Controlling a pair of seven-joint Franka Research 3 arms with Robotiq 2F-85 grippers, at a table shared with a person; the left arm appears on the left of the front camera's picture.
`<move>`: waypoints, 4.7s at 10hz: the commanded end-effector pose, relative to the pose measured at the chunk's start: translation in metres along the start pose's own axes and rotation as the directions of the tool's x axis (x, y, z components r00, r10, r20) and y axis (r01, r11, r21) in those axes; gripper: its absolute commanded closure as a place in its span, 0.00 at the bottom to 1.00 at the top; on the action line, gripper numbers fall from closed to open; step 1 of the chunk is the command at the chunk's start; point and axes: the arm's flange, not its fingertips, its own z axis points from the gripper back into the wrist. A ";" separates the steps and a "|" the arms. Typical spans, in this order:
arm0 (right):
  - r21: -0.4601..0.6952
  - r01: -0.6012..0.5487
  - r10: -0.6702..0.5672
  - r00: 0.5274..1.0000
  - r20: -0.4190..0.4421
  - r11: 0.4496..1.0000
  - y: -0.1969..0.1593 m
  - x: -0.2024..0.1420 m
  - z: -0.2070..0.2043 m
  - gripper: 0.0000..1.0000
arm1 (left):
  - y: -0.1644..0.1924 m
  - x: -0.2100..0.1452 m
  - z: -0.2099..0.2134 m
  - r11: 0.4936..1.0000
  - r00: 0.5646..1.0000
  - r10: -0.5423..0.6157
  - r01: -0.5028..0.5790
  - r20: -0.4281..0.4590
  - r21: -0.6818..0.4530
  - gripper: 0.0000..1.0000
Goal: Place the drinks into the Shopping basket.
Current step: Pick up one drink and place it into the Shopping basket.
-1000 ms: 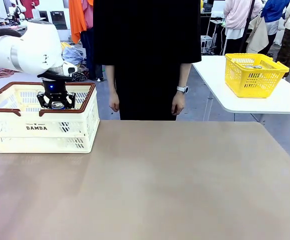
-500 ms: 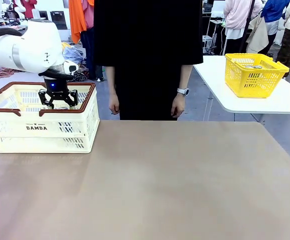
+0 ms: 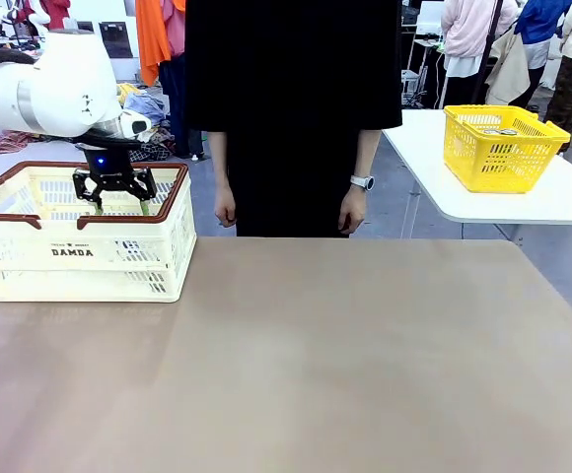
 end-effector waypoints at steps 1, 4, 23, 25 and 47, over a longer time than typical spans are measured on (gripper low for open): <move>0.015 0.007 -0.007 1.000 -0.004 1.000 0.005 -0.001 0.001 0.00 | 0.008 -0.005 0.006 0.999 0.999 -0.030 0.031 0.017 -0.034 0.00; 0.015 0.007 -0.007 1.000 -0.004 1.000 0.005 -0.001 0.001 0.00 | 0.026 -0.020 0.050 0.967 0.981 -0.185 0.171 -0.057 -0.191 0.00; 0.015 0.007 -0.007 1.000 -0.004 1.000 0.005 -0.001 0.001 0.00 | 0.362 -0.150 0.096 0.391 0.989 -0.040 -0.113 -0.139 -0.914 0.00; 0.015 0.007 -0.007 1.000 -0.004 1.000 0.005 -0.001 0.001 0.00 | 0.362 -0.150 0.096 0.391 0.989 -0.040 -0.113 -0.139 -0.914 0.00; 0.015 0.007 -0.007 1.000 -0.004 1.000 0.005 -0.001 0.001 0.00 | 0.362 -0.150 0.096 0.391 0.989 -0.040 -0.113 -0.139 -0.914 0.00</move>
